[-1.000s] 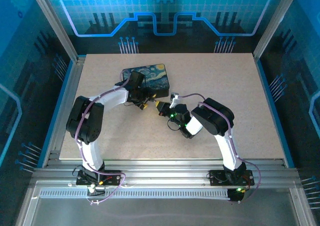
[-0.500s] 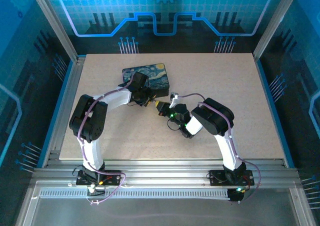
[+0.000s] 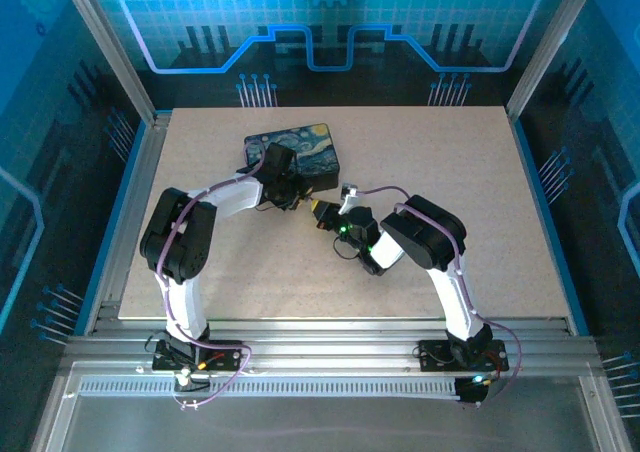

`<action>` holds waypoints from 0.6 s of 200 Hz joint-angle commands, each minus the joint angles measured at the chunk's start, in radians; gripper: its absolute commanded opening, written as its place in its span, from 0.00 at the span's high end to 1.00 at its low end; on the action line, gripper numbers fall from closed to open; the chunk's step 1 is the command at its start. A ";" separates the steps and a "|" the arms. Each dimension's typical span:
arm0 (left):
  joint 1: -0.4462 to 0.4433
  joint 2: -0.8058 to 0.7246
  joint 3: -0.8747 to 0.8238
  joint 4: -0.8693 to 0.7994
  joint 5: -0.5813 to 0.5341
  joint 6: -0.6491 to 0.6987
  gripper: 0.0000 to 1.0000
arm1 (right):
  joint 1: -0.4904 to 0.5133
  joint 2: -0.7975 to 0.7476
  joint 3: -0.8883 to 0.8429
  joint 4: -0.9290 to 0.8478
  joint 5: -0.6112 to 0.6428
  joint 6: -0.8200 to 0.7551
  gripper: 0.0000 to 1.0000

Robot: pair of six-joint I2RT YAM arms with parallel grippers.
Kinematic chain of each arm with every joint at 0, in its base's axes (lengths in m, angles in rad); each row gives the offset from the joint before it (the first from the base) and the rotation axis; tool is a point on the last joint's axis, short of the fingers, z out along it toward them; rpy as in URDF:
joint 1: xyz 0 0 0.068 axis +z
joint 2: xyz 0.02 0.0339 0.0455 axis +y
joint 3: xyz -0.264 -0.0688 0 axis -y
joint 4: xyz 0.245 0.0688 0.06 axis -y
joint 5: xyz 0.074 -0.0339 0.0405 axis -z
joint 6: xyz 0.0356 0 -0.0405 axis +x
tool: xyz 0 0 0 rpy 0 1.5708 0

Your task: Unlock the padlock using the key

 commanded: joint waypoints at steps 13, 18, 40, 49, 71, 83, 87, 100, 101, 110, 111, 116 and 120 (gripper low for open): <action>-0.016 0.017 -0.019 0.022 0.157 -0.080 0.93 | 0.017 0.025 0.041 0.045 -0.010 0.024 1.00; -0.017 0.010 -0.016 0.010 0.157 -0.069 0.93 | 0.017 0.028 0.040 0.043 -0.013 0.025 1.00; -0.019 -0.019 -0.007 -0.044 0.163 -0.033 0.94 | -0.001 0.053 0.056 0.062 -0.059 0.069 1.00; -0.021 -0.026 -0.010 -0.049 0.172 -0.029 0.94 | -0.001 0.053 0.066 0.061 -0.080 0.071 1.00; -0.026 -0.039 -0.027 -0.055 0.181 -0.020 0.95 | -0.001 0.040 0.103 0.054 -0.121 0.085 1.00; -0.027 -0.051 -0.035 -0.057 0.181 -0.013 0.95 | -0.005 0.028 0.111 0.018 -0.121 0.118 1.00; -0.027 -0.055 -0.036 -0.059 0.179 -0.011 0.95 | -0.009 0.024 0.115 -0.006 -0.125 0.133 1.00; -0.027 -0.064 -0.037 -0.067 0.173 0.004 0.96 | -0.019 0.015 0.125 -0.054 -0.148 0.161 1.00; -0.027 -0.065 -0.037 -0.068 0.174 0.004 0.96 | -0.020 0.013 0.126 -0.058 -0.148 0.164 1.00; -0.027 -0.069 -0.037 -0.074 0.170 0.009 0.97 | -0.026 0.002 0.126 -0.100 -0.147 0.193 1.00; -0.026 -0.070 -0.038 -0.074 0.171 0.010 0.97 | -0.026 0.001 0.126 -0.104 -0.147 0.194 1.00; -0.027 -0.072 -0.039 -0.073 0.171 0.010 0.97 | -0.028 -0.002 0.128 -0.116 -0.148 0.208 1.00; -0.027 -0.074 -0.040 -0.070 0.172 0.009 0.97 | -0.030 -0.003 0.130 -0.124 -0.150 0.223 1.00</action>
